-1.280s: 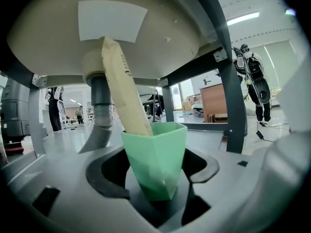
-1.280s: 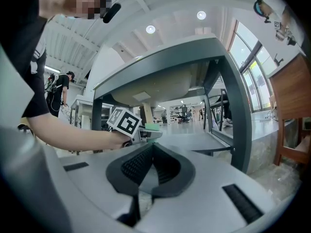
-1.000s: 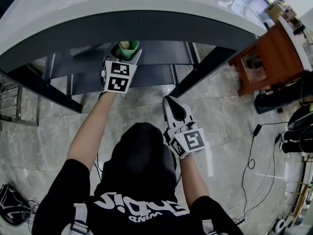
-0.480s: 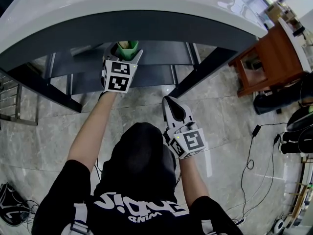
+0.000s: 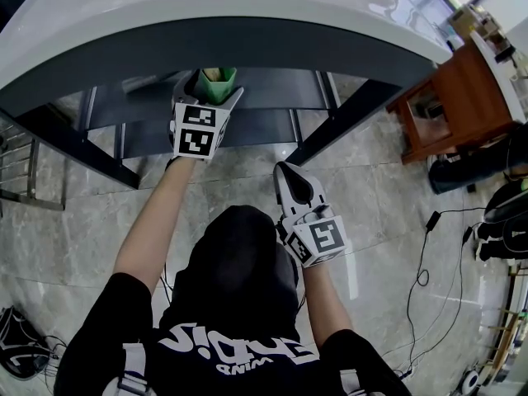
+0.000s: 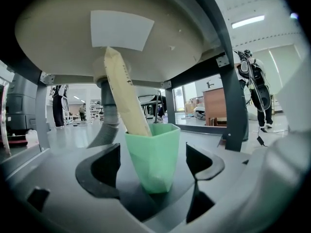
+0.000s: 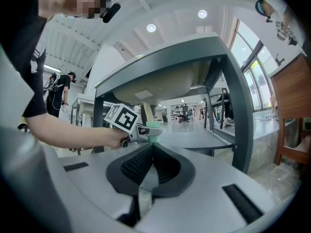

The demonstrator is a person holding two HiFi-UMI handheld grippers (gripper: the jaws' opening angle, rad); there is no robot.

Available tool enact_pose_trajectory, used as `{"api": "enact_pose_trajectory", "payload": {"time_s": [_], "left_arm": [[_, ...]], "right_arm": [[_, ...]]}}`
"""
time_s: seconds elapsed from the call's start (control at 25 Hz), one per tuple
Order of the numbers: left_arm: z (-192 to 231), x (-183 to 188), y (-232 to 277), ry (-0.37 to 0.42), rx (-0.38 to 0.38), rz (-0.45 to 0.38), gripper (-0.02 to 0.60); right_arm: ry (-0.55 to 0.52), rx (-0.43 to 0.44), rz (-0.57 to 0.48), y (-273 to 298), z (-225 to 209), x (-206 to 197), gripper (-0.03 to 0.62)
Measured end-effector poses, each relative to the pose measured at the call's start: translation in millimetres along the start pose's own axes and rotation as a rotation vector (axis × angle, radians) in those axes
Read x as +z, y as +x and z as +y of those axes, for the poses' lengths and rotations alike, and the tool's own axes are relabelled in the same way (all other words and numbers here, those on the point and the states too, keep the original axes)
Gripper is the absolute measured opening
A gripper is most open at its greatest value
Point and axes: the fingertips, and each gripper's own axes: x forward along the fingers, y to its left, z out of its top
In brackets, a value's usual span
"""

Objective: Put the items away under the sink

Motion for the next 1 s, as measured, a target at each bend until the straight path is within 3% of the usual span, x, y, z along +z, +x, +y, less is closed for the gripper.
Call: {"api": "enact_pose_trajectory", "payload": {"time_s": [0.2, 0.4, 0.64, 0.8, 0.88, 0.92, 1.0], "left_arm": [[-1, -5, -23, -0.047, -0.009, -0.01, 0.419], [-12, -10, -51, -0.042, -0.031, -0.016, 0.417], [-42, -15, -80, -0.016, -0.12, -0.001, 0.399], [-62, -26, -97, -0.005, -0.189, 0.007, 0.206], [-69, -32, -102, 0.0, -0.203, 0.01, 0.069], [-71, -34, -104, -0.001, -0.207, 0.01, 0.029], [-74, -36, -107, -0.008, -0.221, 0.006, 0.02]], "right_arm": [[0.004, 0.002, -0.001, -4, 5, -3, 0.018], [0.013, 0.003, -0.001, -7, 7, -6, 0.018], [0.024, 0.002, -0.007, -9, 9, -10, 0.018], [0.031, 0.005, -0.001, -8, 15, -15, 0.018], [0.028, 0.007, 0.004, -8, 18, -15, 0.018], [0.026, 0.008, 0.005, -8, 20, -15, 0.018], [0.025, 0.009, 0.003, -8, 22, -13, 0.018]]}}
